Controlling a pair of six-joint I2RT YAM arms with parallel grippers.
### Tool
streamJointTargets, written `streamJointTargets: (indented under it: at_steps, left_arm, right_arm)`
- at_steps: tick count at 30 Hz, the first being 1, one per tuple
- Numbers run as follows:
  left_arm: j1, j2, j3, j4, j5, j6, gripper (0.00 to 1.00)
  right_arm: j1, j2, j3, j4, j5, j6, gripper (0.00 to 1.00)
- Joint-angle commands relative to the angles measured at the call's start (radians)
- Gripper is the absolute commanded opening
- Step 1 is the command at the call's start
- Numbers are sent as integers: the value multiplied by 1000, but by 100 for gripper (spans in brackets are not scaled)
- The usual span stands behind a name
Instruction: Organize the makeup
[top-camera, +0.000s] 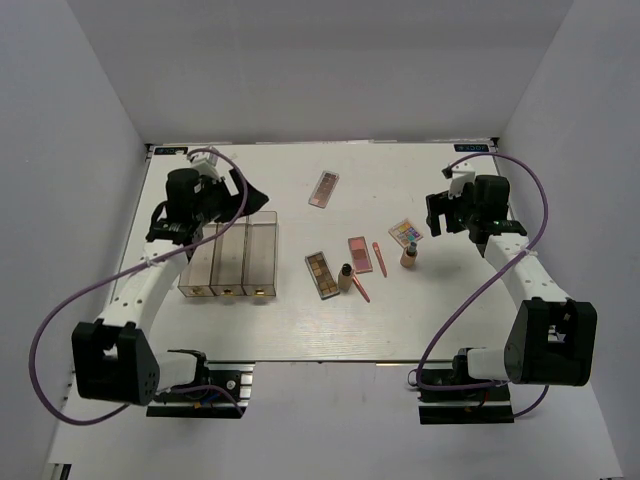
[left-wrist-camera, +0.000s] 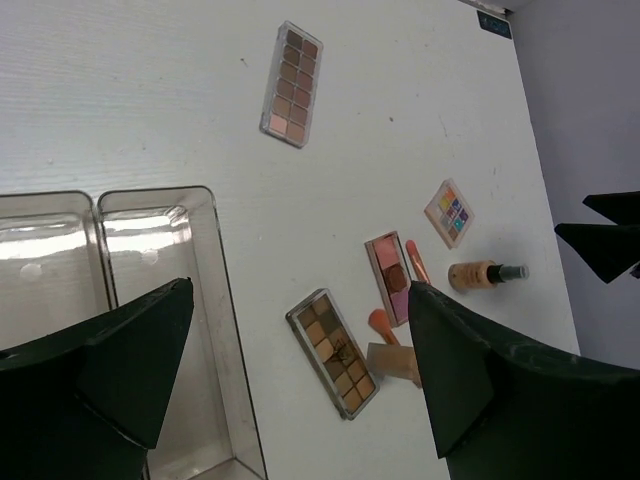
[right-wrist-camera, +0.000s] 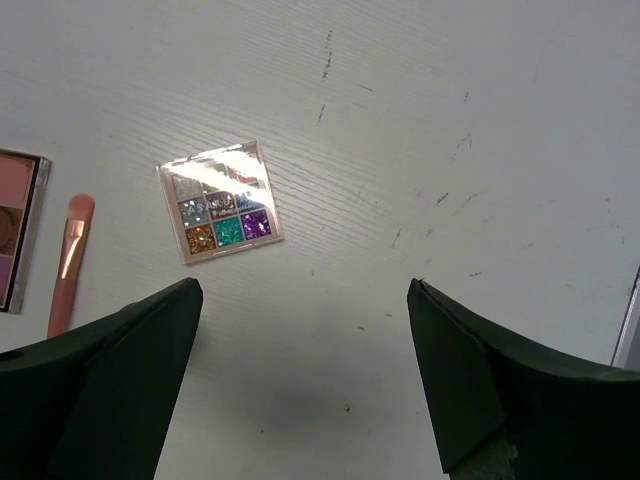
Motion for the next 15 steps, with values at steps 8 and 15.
streamJointTargets:
  at_steps: [8,15]
  left_arm:
    - [-113,243,252,20,72,32,97]
    - [-234,488,494,-38,38,106,51]
  right_arm:
    - [1,15,79,-97,-199,-191,89]
    - [2,17,125,-237,-341,-371,89]
